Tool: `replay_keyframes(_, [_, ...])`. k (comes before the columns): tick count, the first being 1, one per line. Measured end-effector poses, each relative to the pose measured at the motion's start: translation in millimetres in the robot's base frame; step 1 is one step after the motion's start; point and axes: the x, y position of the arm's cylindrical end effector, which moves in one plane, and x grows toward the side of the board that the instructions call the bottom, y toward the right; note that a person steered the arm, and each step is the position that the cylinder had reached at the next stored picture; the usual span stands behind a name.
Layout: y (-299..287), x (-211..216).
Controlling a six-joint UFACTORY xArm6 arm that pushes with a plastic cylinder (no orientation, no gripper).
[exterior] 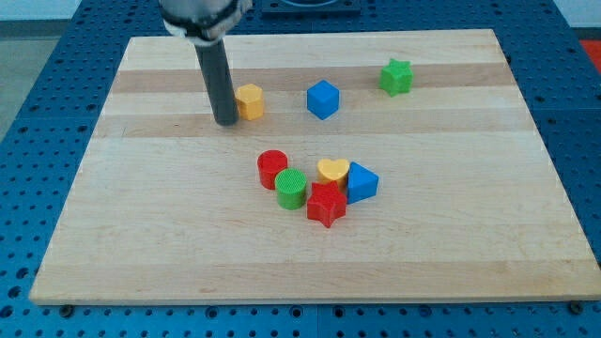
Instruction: Push the yellow hexagon to the top of the red circle
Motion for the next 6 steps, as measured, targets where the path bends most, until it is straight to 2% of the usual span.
replay_keyframes(3, [-49, -64])
replay_keyframes(4, [-19, -86])
replay_keyframes(5, [35, -53])
replay_keyframes(6, [66, 3])
